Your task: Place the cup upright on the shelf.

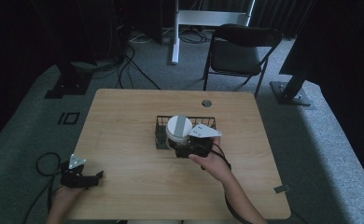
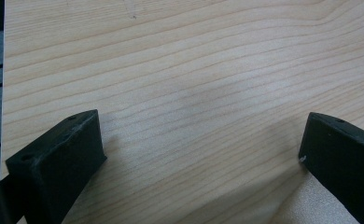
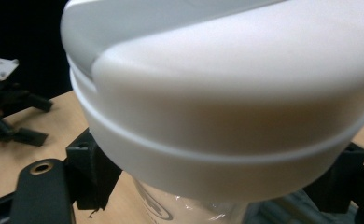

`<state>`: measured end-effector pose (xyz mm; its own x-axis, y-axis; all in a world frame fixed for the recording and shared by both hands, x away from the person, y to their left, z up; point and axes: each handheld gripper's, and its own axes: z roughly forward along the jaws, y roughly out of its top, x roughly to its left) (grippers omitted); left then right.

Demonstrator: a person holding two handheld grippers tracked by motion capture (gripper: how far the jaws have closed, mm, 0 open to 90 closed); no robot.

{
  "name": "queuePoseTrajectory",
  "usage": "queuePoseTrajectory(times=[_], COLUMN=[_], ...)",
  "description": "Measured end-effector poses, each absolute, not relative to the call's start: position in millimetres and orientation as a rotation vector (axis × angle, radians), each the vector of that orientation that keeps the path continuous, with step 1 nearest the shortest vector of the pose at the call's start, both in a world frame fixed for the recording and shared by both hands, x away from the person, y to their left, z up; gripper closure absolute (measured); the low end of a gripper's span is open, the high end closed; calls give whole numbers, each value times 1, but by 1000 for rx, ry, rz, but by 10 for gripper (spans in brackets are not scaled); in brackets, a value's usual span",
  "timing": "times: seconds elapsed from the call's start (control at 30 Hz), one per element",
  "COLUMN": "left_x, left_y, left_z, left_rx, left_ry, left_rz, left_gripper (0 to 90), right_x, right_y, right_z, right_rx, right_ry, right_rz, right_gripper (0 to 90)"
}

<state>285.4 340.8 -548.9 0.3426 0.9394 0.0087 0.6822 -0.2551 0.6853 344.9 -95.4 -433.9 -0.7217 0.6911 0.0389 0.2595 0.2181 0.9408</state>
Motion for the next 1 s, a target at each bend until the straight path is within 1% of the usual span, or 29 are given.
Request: queuePoseTrajectory(times=[0.4,0.57,0.8,1.0], left_x=[285,285,285,285], left_y=[341,341,341,341], left_z=[-549,-549,-549,-549], left_rx=[2025,2024,2023,2024], left_ry=[1411,1412,1413,1412], left_rz=[570,569,569,569], left_gripper=[0,0,0,0], right_x=[359,369,379,389], right_y=[-110,-117,-126,-132], right_z=[-417,-413,-417,-430], right_rx=[965,1059,1174,1256], right_ry=[1960,1868,1790,1745], right_rz=[1460,1418,1332,1225], right_gripper=[185,184,184,185])
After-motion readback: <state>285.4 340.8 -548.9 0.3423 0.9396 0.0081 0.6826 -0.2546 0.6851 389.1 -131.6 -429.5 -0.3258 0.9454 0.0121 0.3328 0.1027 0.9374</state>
